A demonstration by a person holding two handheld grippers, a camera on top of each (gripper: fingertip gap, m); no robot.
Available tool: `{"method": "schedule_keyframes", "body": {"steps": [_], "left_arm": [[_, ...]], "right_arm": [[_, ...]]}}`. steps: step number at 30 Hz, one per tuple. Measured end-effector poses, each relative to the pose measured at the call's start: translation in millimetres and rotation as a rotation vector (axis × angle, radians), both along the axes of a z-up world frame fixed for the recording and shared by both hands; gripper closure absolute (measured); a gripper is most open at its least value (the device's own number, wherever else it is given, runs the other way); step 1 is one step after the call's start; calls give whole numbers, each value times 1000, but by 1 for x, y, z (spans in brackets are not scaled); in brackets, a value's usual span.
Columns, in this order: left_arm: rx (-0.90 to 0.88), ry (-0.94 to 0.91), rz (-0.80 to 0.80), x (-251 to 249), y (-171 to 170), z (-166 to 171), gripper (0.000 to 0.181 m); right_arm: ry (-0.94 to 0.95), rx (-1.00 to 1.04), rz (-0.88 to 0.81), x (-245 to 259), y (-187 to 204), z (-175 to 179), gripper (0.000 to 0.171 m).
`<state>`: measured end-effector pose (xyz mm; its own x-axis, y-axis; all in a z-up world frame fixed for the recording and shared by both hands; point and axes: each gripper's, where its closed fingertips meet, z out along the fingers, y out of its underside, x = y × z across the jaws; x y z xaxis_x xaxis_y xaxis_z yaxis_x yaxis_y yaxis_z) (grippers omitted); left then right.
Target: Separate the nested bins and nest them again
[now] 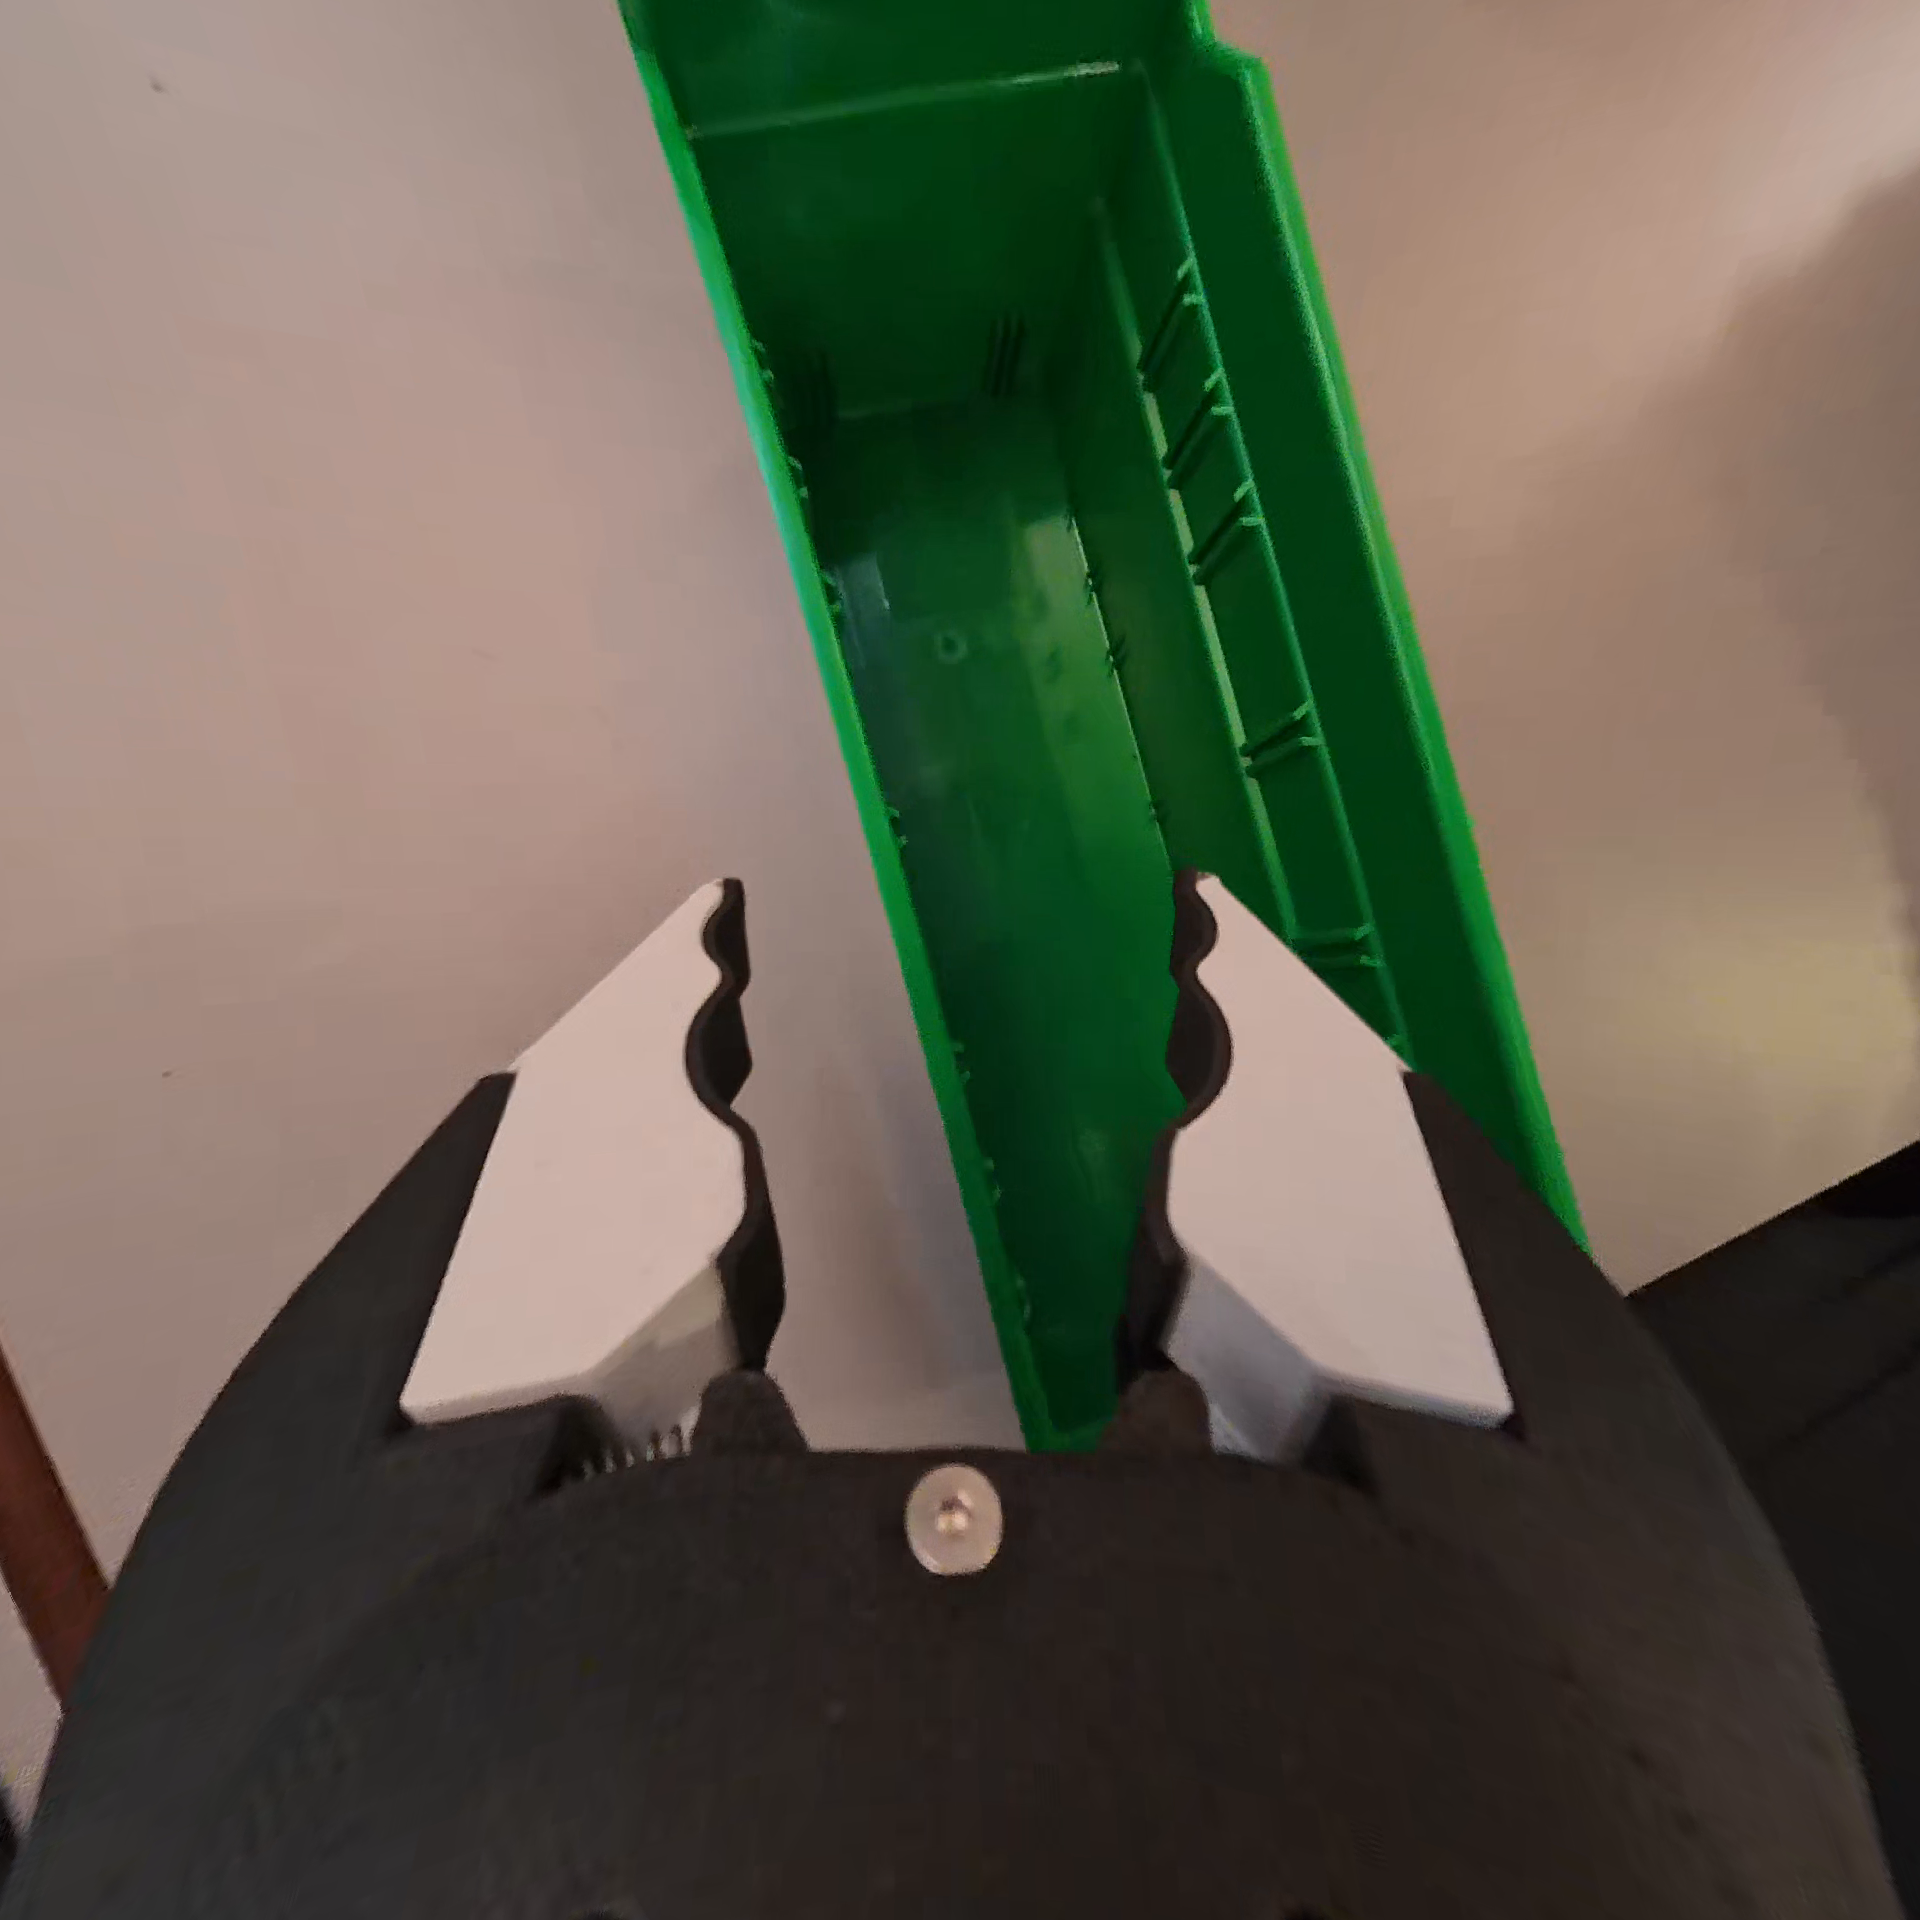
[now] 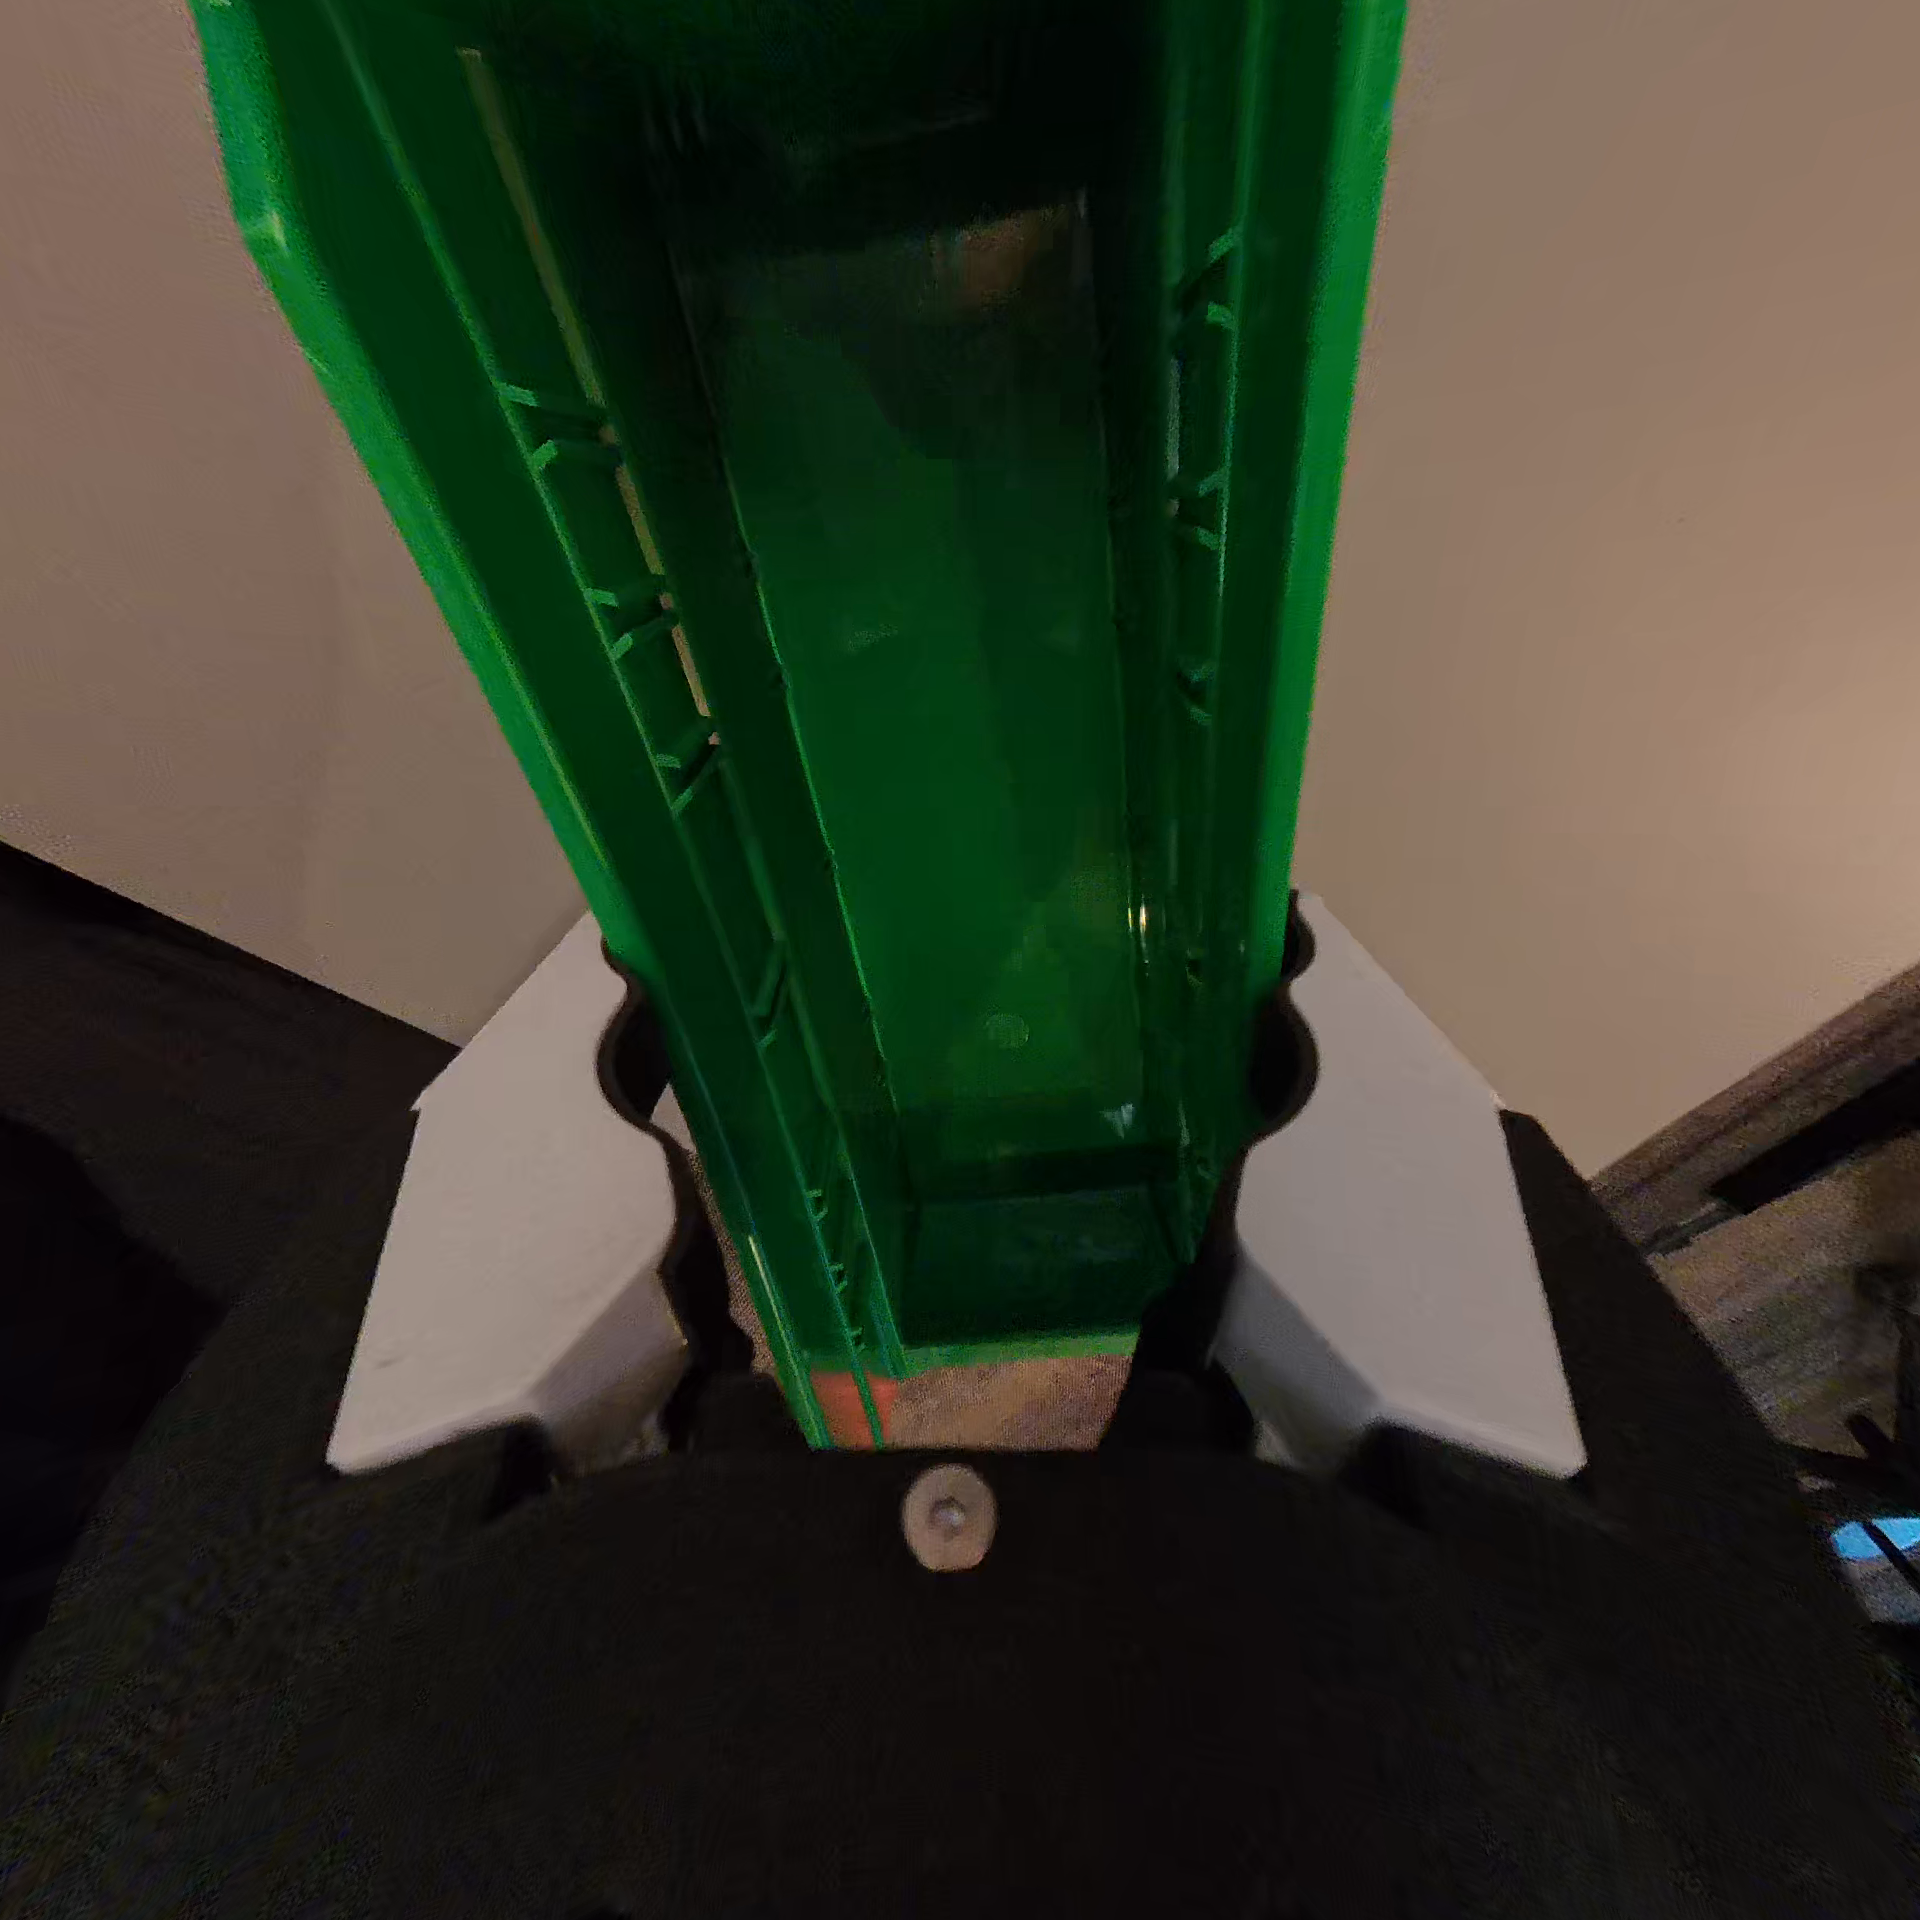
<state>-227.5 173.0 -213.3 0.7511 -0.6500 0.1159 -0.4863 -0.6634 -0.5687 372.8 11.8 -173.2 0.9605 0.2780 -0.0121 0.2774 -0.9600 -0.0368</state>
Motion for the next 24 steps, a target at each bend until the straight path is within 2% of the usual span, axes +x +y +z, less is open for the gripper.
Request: {"method": "schedule_keyframes", "body": {"steps": [5, 8, 10, 15, 20, 24], "left_arm": [[-47, -4, -19, 2, -6, -11, 102], [-77, -12, -44, 9, -12, -16, 104], [-100, -3, -71, 13, -17, -21, 106], [-119, 16, -124, 31, -26, -26, 111], [-183, -100, -201, 76, -44, -20, 109], [-229, -169, -279, 120, -64, -15, 101]], "right_arm": [[-13, -22, 34, -2, 1, -7, 49], [-12, -28, 48, -1, 0, -9, 37], [-33, -55, 37, 3, -5, -7, 16], [-74, 149, 32, -10, 14, 42, 16], [49, 315, 182, -103, 23, 86, 33], [220, 351, 278, -200, 28, 80, 37]]}}
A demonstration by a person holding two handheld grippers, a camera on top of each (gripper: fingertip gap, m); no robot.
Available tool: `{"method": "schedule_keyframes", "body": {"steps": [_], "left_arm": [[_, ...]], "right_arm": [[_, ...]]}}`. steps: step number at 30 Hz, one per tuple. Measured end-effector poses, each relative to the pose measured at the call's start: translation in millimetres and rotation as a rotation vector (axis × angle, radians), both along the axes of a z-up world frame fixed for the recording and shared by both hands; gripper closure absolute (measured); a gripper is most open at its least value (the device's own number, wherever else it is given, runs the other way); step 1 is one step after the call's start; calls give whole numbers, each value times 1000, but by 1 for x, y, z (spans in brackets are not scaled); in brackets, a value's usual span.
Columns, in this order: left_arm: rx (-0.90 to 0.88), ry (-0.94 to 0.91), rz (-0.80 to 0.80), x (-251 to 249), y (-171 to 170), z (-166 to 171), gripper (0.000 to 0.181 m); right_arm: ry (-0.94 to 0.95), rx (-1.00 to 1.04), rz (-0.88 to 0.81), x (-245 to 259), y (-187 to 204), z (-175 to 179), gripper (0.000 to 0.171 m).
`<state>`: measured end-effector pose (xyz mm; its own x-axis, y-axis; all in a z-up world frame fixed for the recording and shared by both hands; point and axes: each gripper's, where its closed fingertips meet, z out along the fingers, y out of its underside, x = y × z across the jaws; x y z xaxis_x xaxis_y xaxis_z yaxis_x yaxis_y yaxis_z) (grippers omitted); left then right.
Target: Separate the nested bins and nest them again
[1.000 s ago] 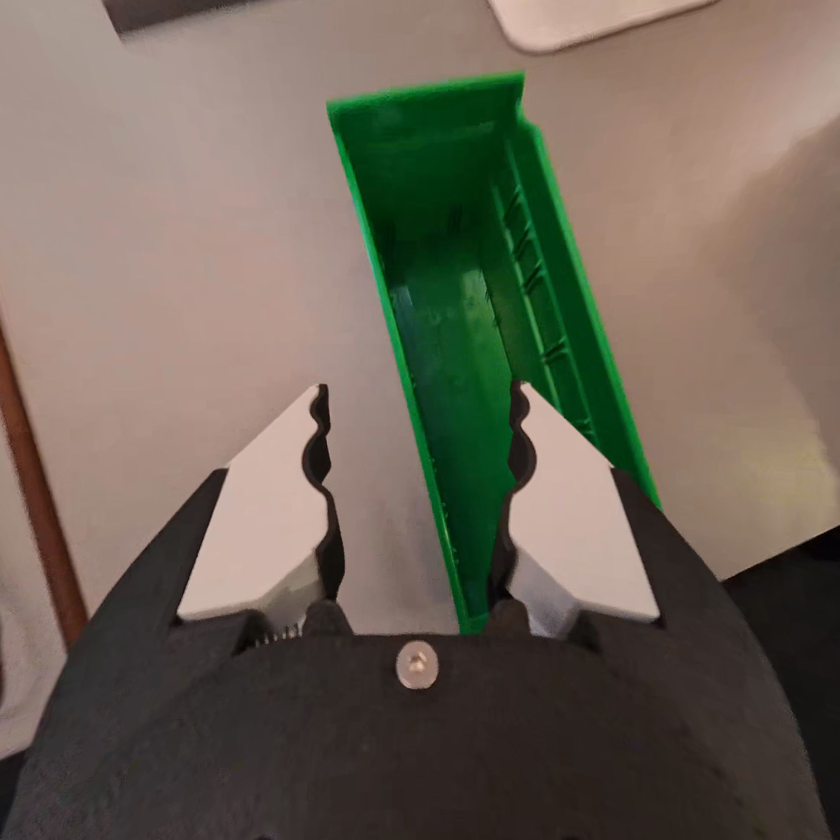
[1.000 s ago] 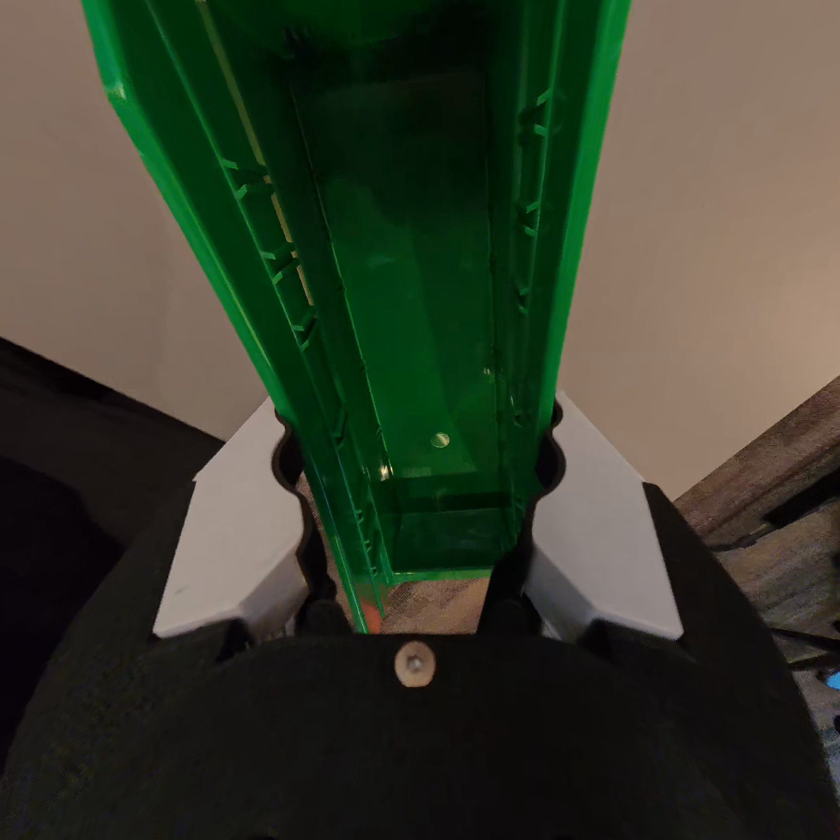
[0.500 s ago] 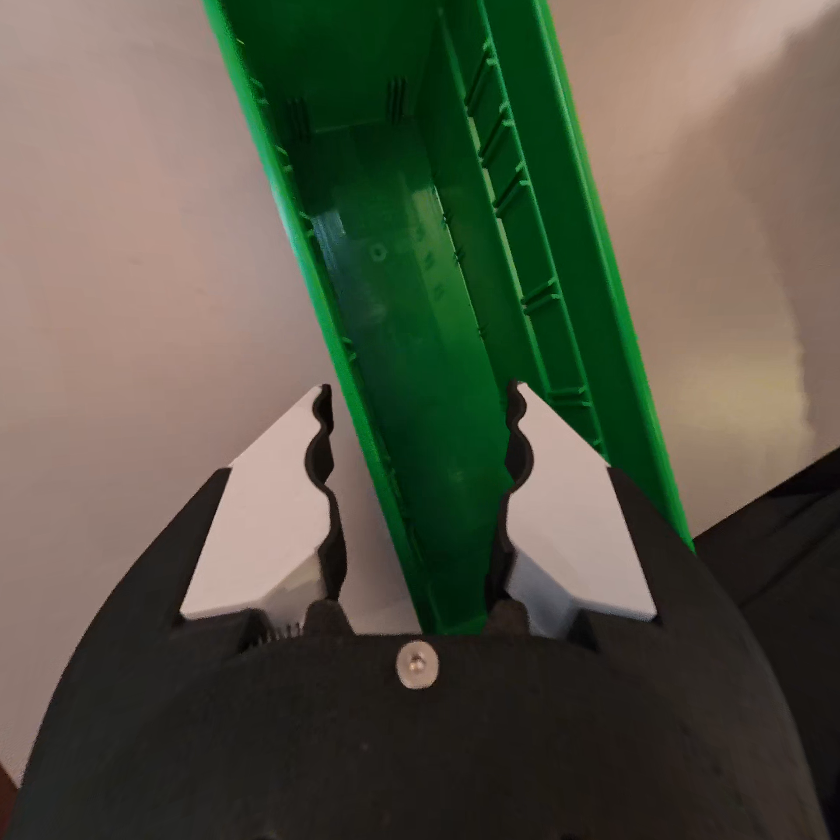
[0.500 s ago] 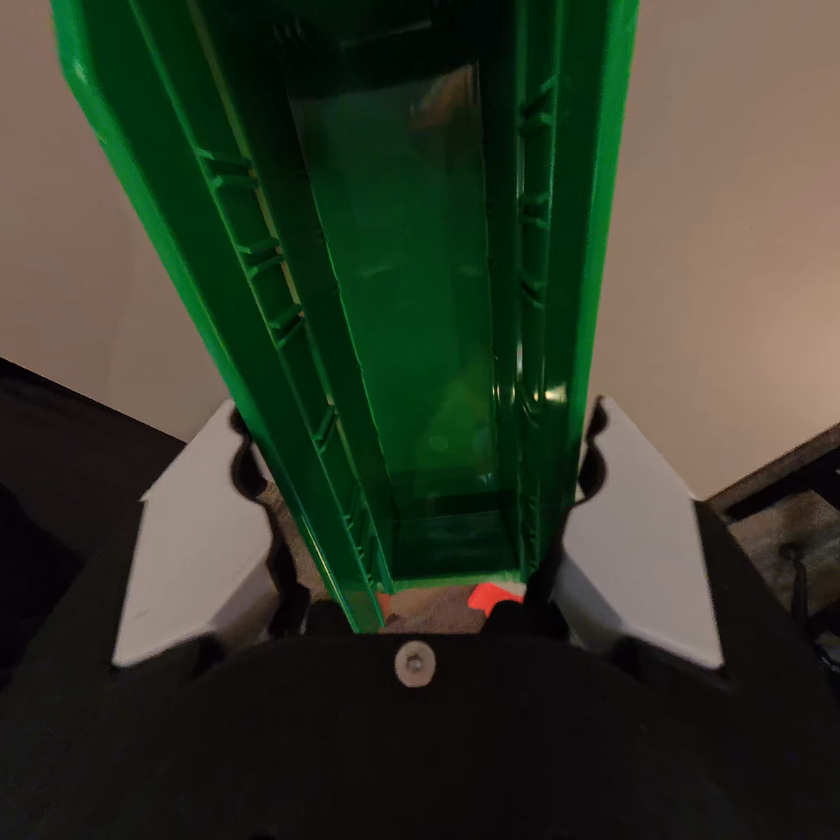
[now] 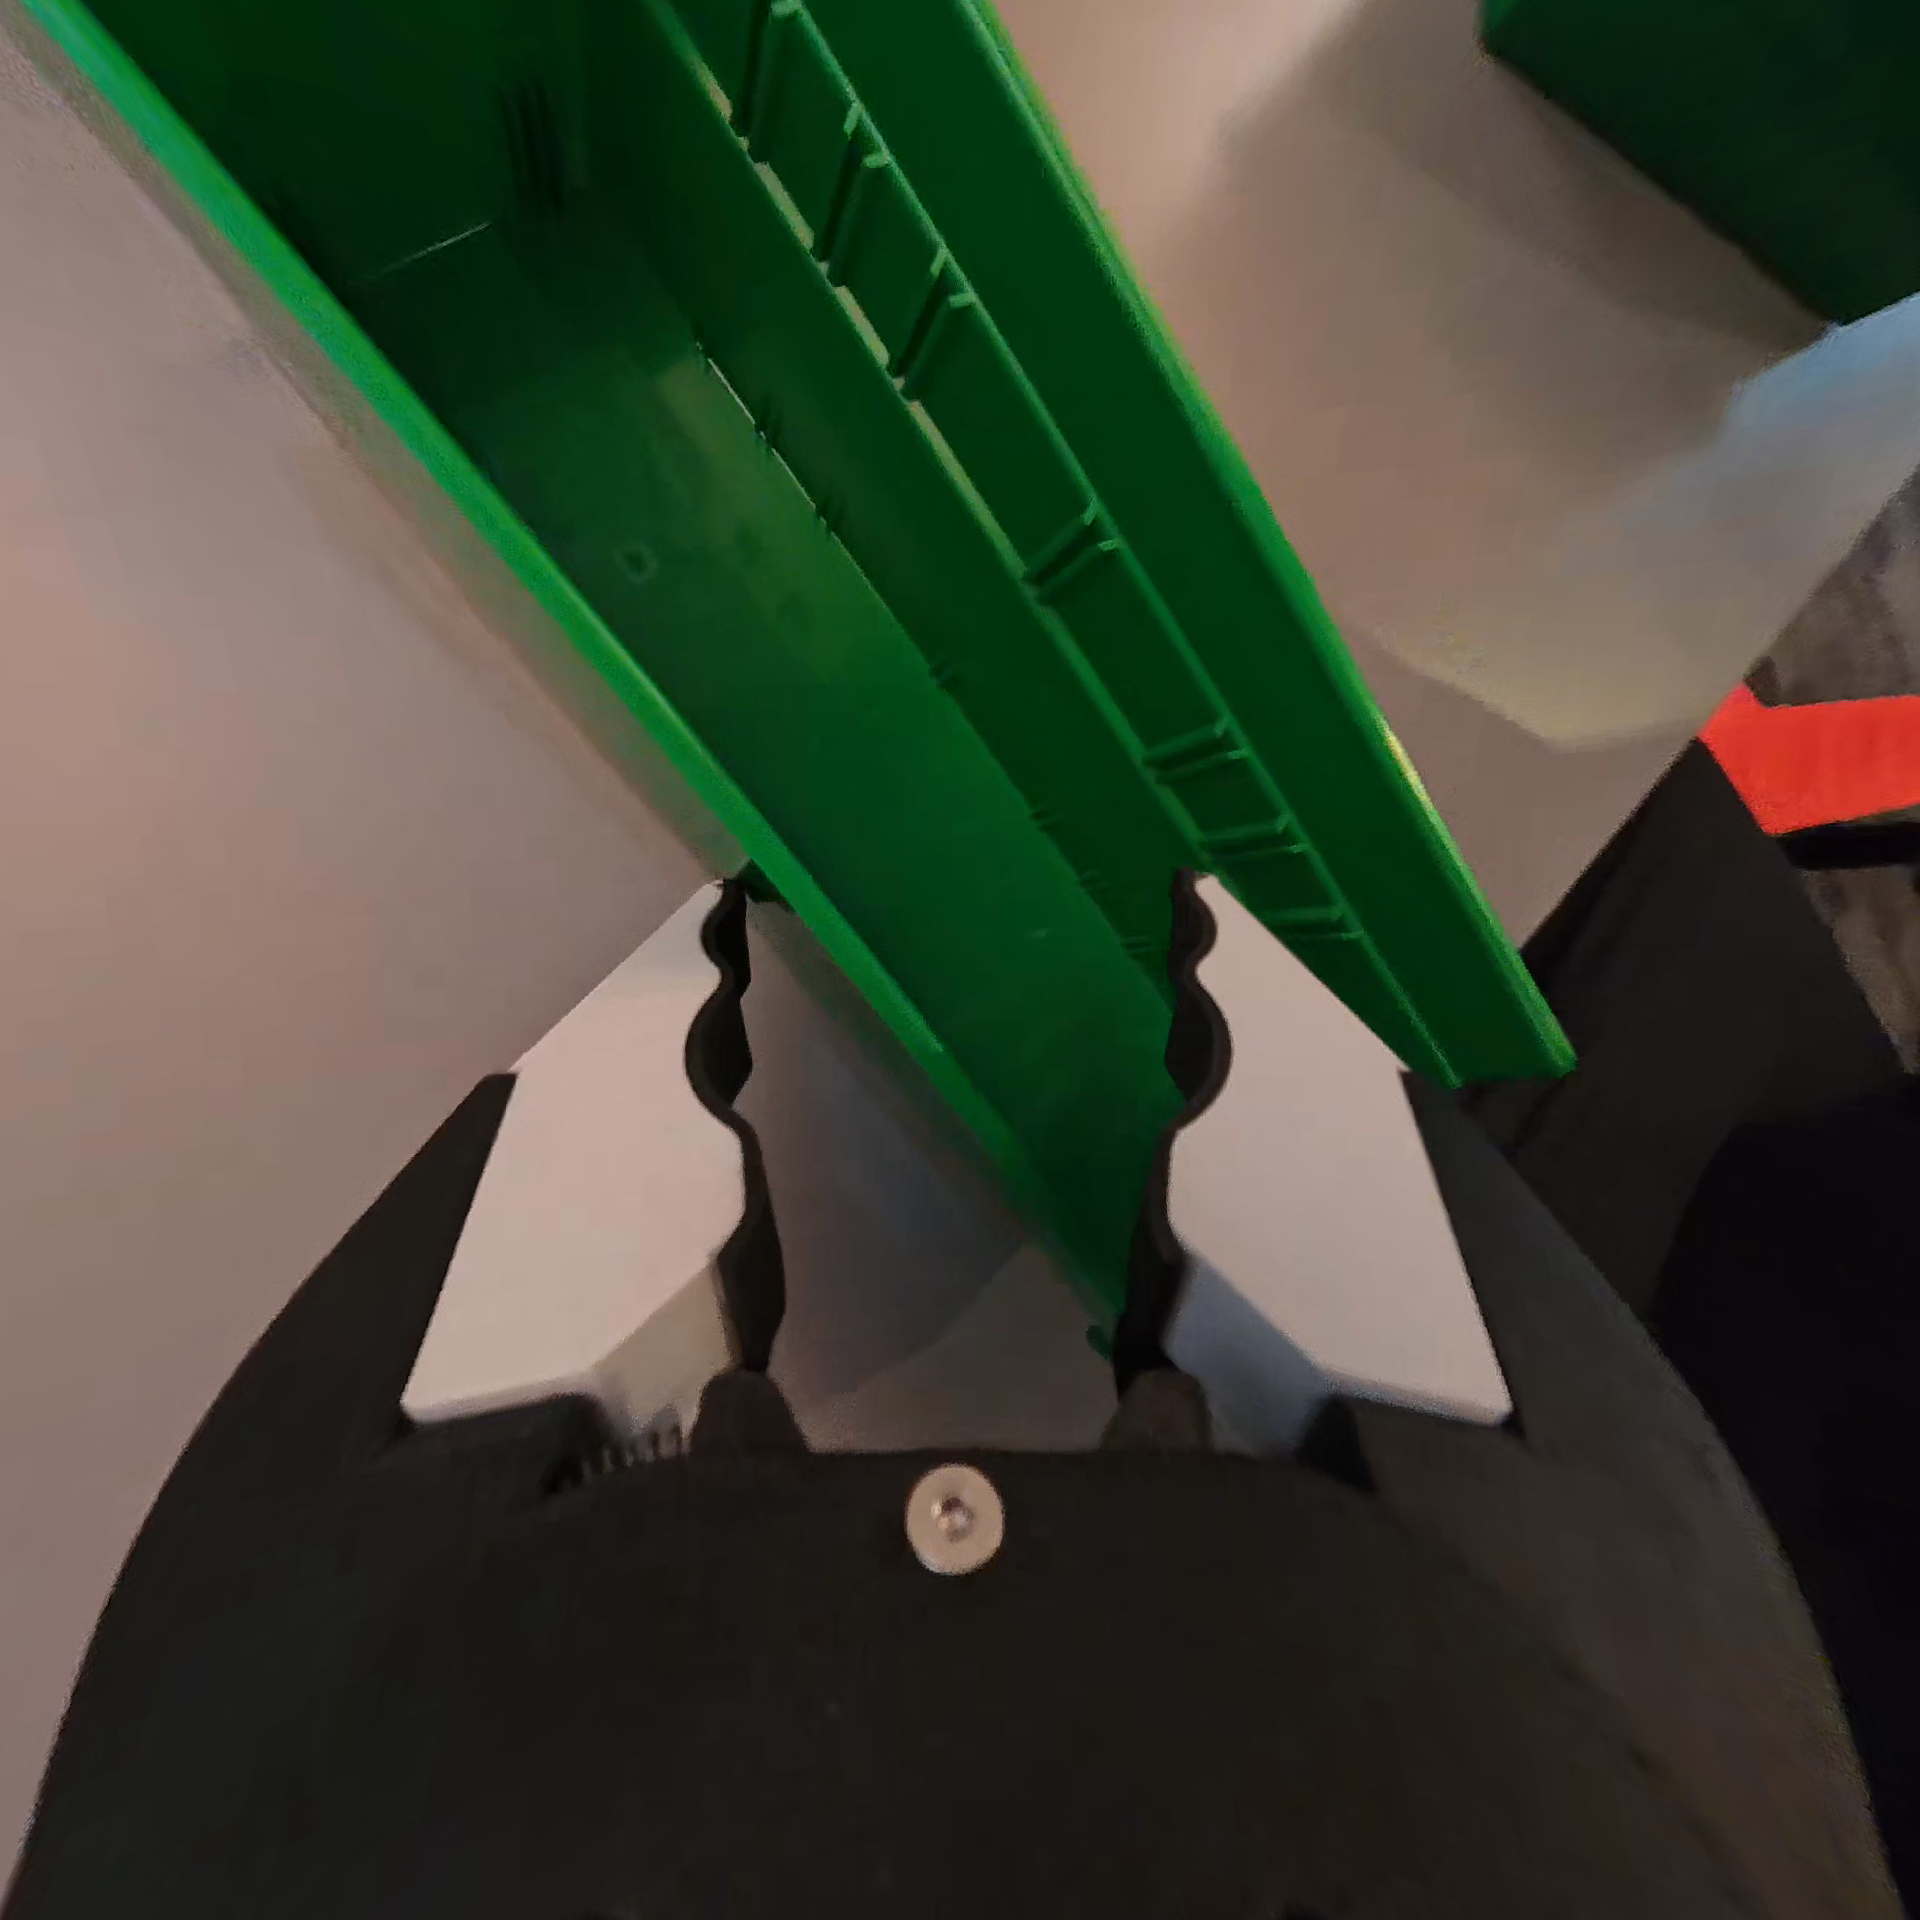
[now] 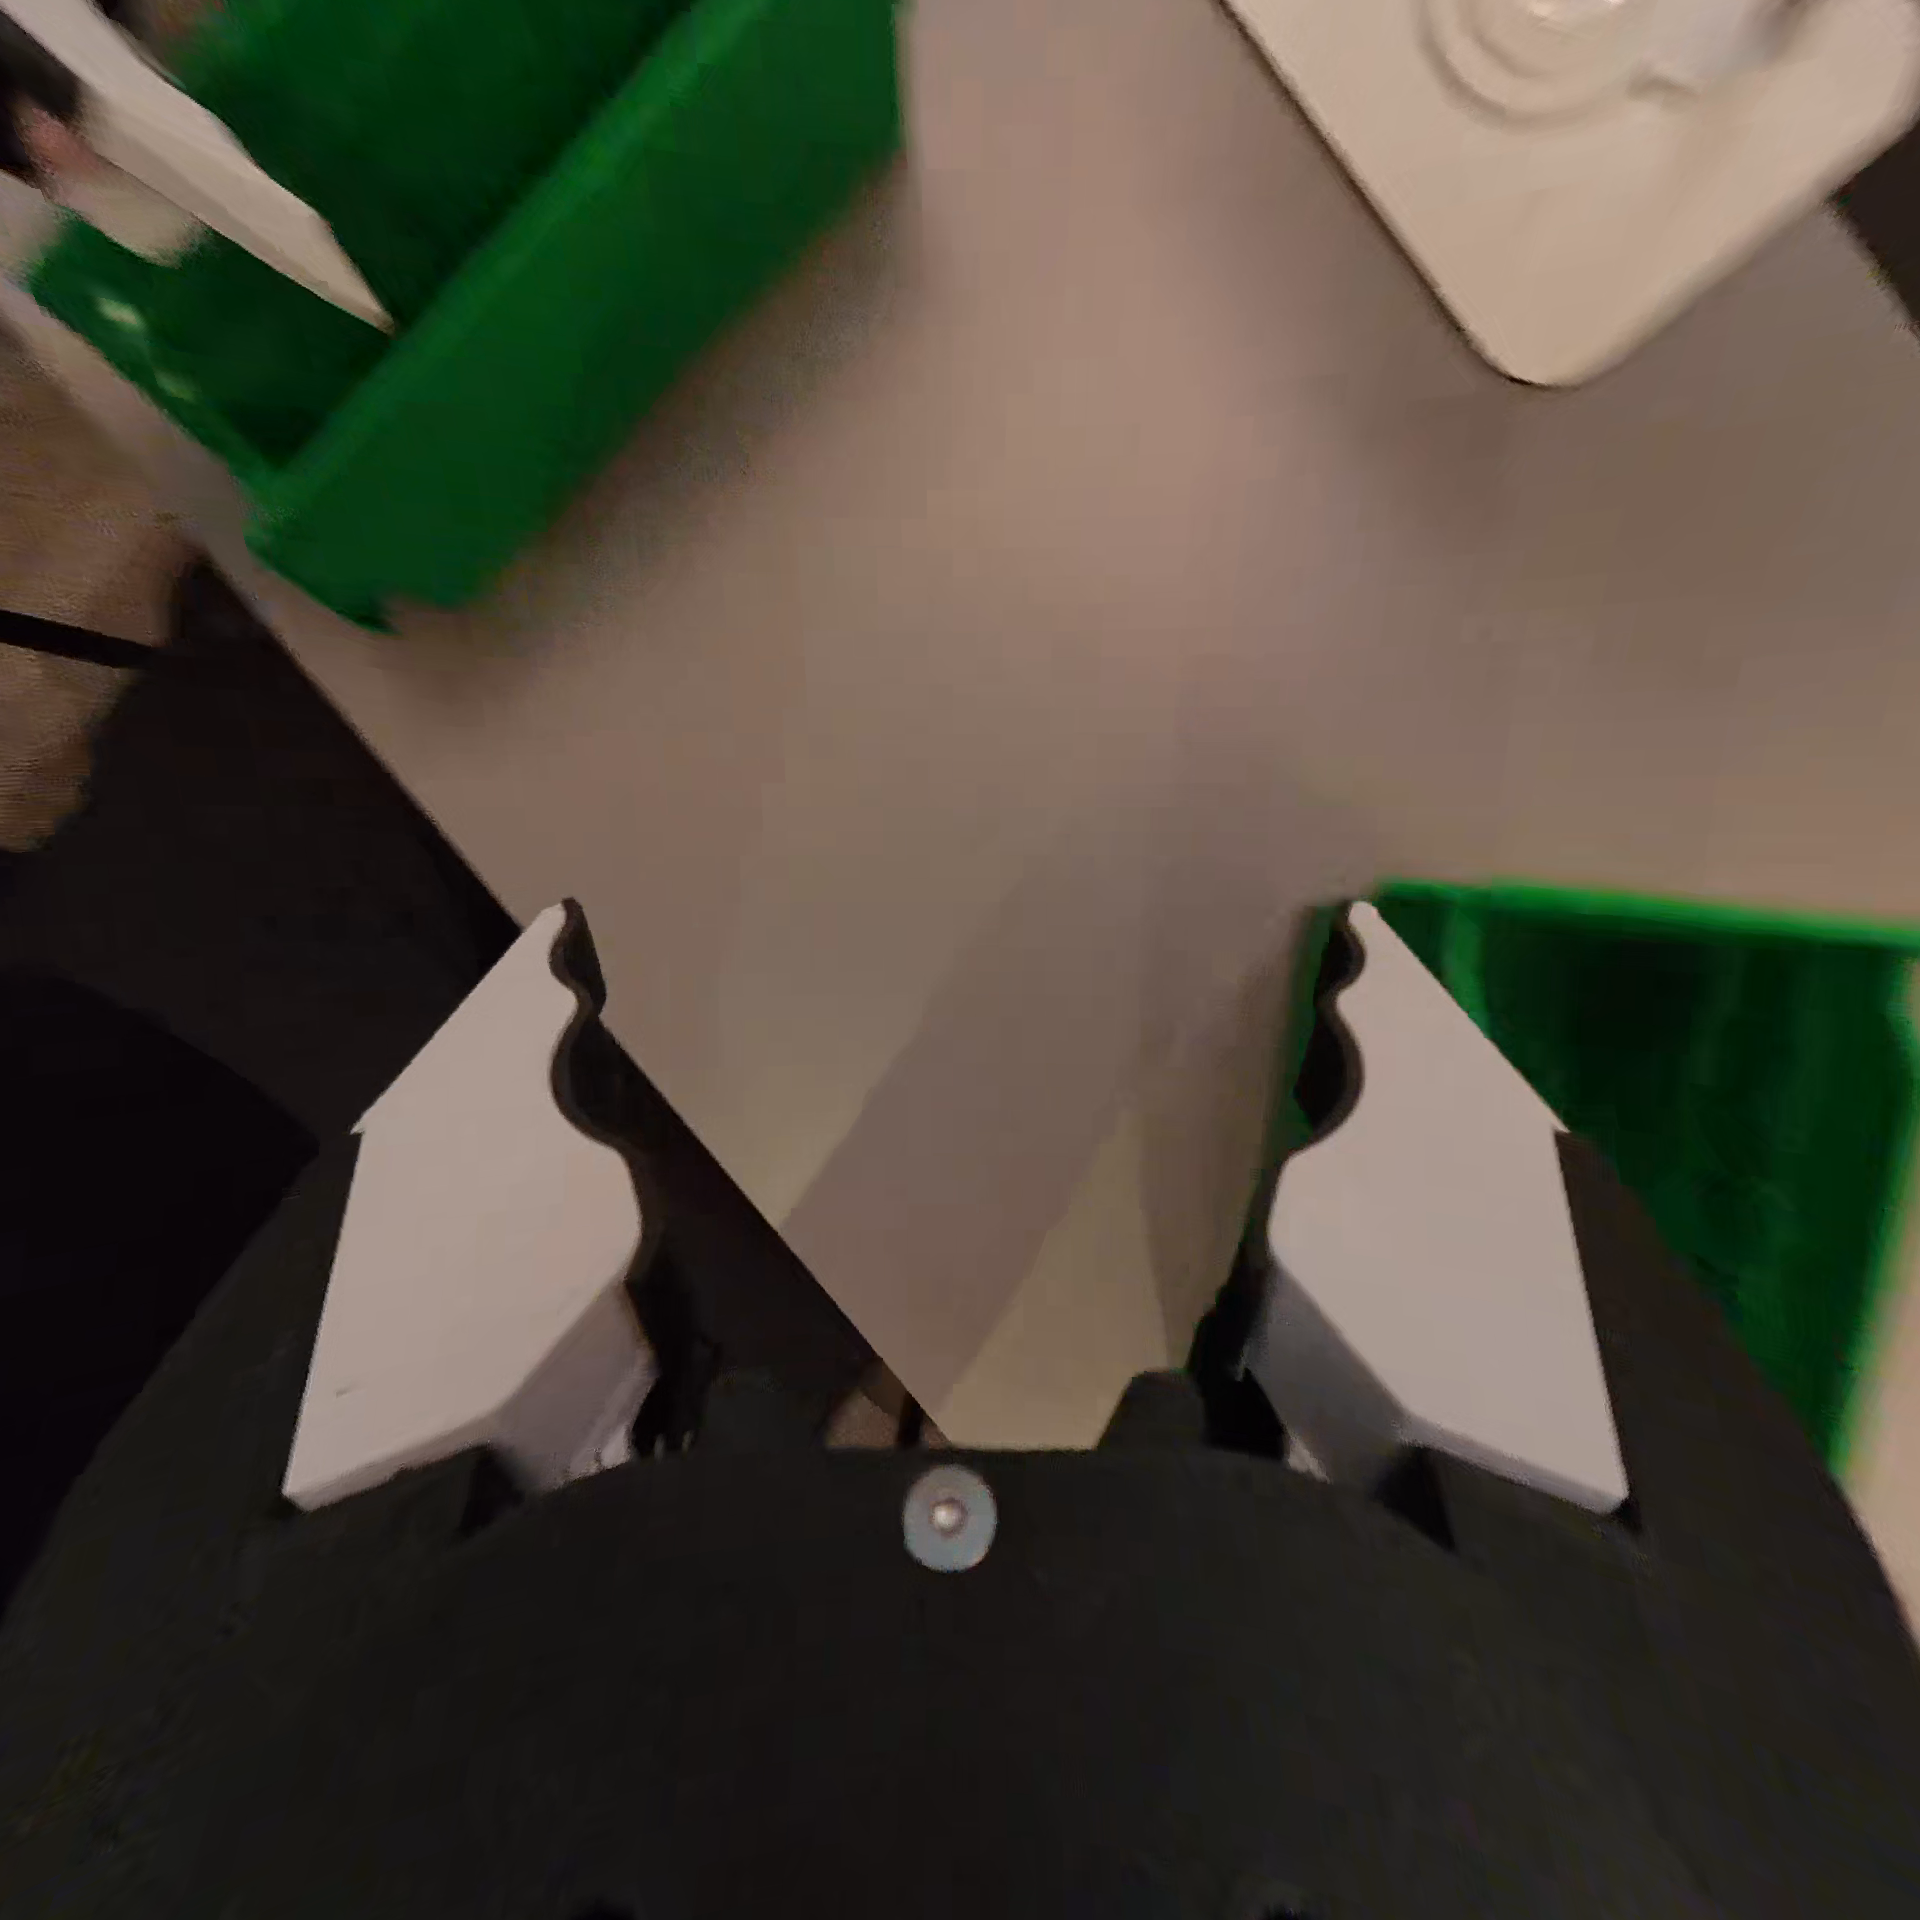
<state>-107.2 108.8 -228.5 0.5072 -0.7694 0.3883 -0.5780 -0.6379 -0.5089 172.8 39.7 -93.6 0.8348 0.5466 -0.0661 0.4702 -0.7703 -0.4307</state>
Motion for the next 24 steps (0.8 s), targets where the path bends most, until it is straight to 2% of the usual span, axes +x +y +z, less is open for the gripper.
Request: {"method": "schedule_keyframes", "body": {"steps": [2, 6, 9, 12, 17, 21, 24], "left_arm": [[-12, -23, -52, 22, -12, 1, 101], [-80, -133, -111, 63, -37, 10, 98], [-173, -235, -158, 83, -57, 21, 96], [-245, -333, -192, 97, -70, 36, 96], [-295, -383, -260, 115, -92, 44, 91], [-359, -441, -333, 133, -117, 53, 93], [-344, -478, -360, 140, -121, 55, 94]], "right_arm": [[78, -30, 32, -41, 4, -17, 37], [188, -164, 16, -90, 12, -69, 39], [229, -248, -23, -102, 12, -99, 41], [301, -307, -36, -110, 8, -115, 40], [440, -335, 15, -121, 11, -109, 40], [404, -317, 23, -115, 22, -104, 42], [308, -302, 49, -108, 22, -101, 39]]}}
